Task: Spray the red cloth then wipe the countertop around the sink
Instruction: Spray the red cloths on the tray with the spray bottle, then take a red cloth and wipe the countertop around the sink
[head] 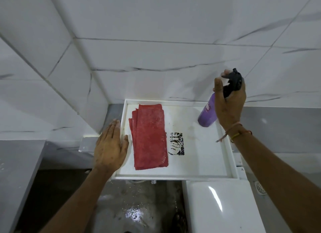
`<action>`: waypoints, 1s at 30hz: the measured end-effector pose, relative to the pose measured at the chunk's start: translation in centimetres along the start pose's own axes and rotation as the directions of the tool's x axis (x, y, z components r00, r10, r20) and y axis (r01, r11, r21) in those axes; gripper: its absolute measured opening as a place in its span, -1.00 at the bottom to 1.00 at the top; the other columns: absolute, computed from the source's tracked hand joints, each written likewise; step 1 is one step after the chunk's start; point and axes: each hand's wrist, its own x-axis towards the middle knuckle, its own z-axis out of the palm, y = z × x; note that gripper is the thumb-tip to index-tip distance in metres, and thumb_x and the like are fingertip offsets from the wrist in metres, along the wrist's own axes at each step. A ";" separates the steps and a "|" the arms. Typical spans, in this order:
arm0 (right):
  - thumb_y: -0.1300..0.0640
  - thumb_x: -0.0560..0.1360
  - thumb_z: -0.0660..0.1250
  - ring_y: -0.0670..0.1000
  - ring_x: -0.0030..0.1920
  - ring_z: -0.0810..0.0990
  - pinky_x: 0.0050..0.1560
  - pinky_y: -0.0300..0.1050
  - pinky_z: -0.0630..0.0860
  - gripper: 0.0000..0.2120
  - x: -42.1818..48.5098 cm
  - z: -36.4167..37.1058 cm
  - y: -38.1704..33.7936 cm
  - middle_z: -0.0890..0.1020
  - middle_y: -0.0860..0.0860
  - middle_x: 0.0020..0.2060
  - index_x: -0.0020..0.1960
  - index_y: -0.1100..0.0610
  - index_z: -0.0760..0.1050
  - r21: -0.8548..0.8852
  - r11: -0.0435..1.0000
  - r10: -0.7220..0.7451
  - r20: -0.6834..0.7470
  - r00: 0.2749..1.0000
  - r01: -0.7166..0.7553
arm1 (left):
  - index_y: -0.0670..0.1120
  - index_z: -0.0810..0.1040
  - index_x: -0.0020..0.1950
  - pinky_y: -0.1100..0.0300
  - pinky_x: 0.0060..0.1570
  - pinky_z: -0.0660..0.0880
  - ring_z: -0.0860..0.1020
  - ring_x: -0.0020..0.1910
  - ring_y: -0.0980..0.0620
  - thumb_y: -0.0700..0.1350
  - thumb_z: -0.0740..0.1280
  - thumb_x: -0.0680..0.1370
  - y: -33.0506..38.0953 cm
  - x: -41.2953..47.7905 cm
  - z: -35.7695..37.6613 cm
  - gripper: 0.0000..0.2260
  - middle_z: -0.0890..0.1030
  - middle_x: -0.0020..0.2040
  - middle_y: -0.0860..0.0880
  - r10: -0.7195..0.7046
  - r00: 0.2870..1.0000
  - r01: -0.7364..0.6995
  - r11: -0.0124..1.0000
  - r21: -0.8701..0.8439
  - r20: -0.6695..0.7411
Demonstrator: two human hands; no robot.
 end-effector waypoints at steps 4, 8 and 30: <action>0.11 0.52 0.34 -0.49 0.01 0.41 0.04 -0.66 0.24 -0.64 0.0 -0.2 0.4 0.48 -0.14 0.05 0.19 0.34 0.43 -0.104 0.994 0.039 -0.008 0.999 -0.040 | -0.12 0.07 0.52 0.12 0.40 -0.05 0.15 0.52 -0.09 0.19 -0.08 0.53 0.2 -0.1 -0.2 -0.37 0.17 0.54 -0.12 0.008 1.000 -0.008 1.000 -0.002 -0.001; 0.04 0.47 0.40 0.00 0.09 0.51 0.14 -0.32 0.44 -0.54 -0.9 -1.0 0.1 0.51 0.06 0.14 0.27 0.23 0.37 -0.144 0.983 0.119 0.036 0.992 -0.112 | -0.12 0.06 0.52 0.11 0.43 -0.03 0.13 0.52 -0.08 0.19 -0.10 0.52 0.1 0.0 -0.1 -0.36 0.15 0.55 -0.11 0.015 1.000 -0.015 1.000 -0.009 0.002; -0.04 0.40 0.43 0.23 0.09 0.60 0.13 0.06 0.56 -0.55 -8.5 11.7 -1.0 0.64 0.22 0.05 0.08 0.32 0.54 -0.601 0.709 0.685 0.462 0.564 -0.368 | -0.10 0.04 0.52 0.12 0.43 -0.04 0.12 0.52 -0.05 0.17 -0.08 0.56 0.0 0.0 0.2 -0.41 0.16 0.55 -0.09 0.021 0.999 -0.022 1.000 -0.019 -0.029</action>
